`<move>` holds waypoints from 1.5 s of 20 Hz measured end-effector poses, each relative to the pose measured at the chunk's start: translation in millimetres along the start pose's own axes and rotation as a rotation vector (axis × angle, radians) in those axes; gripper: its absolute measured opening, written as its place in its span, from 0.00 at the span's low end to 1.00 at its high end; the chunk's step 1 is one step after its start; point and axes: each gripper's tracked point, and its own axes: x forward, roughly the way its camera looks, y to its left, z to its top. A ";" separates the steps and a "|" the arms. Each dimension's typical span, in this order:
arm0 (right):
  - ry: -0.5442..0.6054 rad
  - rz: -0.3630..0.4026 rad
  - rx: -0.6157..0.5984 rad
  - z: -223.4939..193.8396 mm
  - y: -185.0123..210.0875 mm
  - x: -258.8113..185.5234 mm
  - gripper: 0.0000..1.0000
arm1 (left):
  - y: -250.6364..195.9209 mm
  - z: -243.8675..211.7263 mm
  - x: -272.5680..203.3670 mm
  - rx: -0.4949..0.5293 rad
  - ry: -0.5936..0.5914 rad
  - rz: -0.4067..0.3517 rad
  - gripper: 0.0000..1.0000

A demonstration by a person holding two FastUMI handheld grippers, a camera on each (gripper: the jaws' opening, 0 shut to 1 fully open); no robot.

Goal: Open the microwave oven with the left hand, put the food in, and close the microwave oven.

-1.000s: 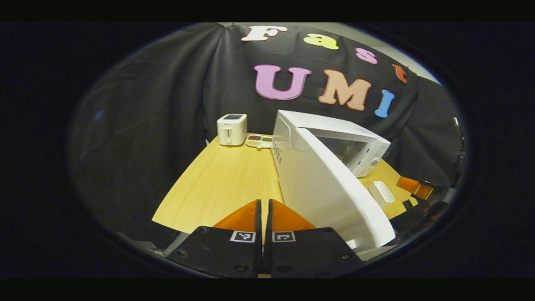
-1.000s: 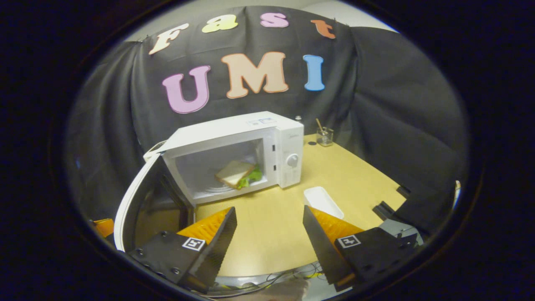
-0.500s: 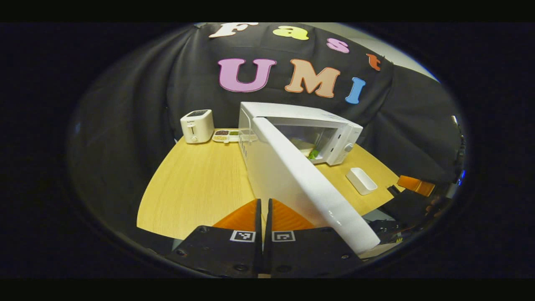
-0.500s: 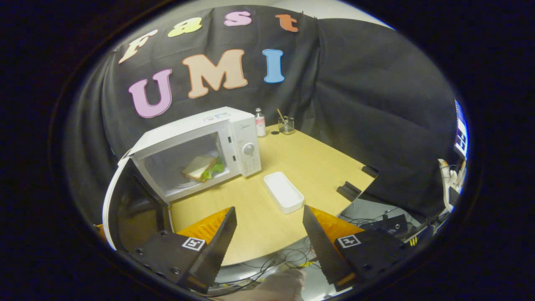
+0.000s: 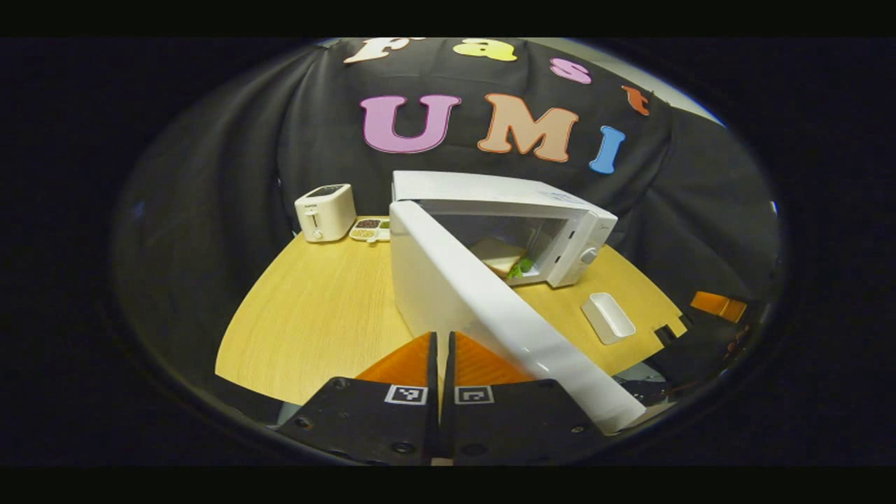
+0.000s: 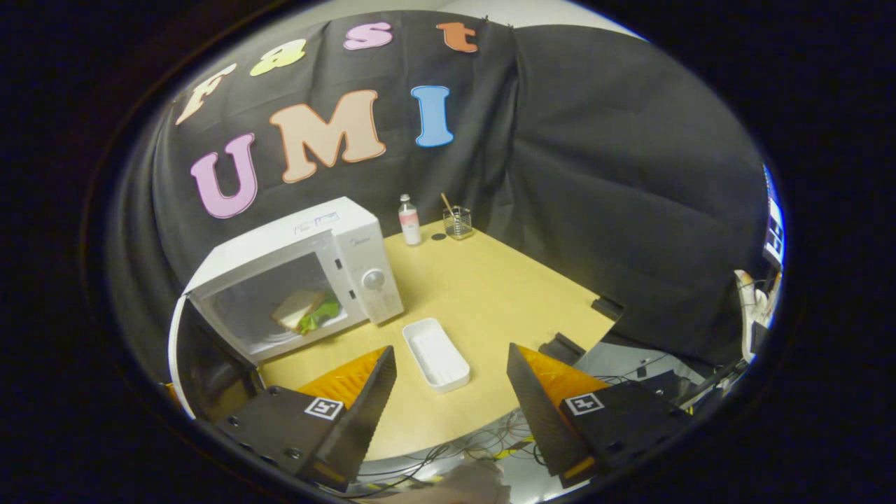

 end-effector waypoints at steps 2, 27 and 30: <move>-0.014 0.024 -0.006 13.3 -6.1 15.5 0.92 | -16.6 4.7 8.9 -0.013 -0.013 0.013 0.00; -0.154 0.283 -0.145 91.5 -33.1 94.6 0.92 | -152.6 85.2 122.0 -0.093 -0.198 0.048 0.00; -0.165 0.287 -0.156 95.3 -34.4 97.1 0.92 | -157.0 94.4 135.1 -0.095 -0.211 0.048 0.00</move>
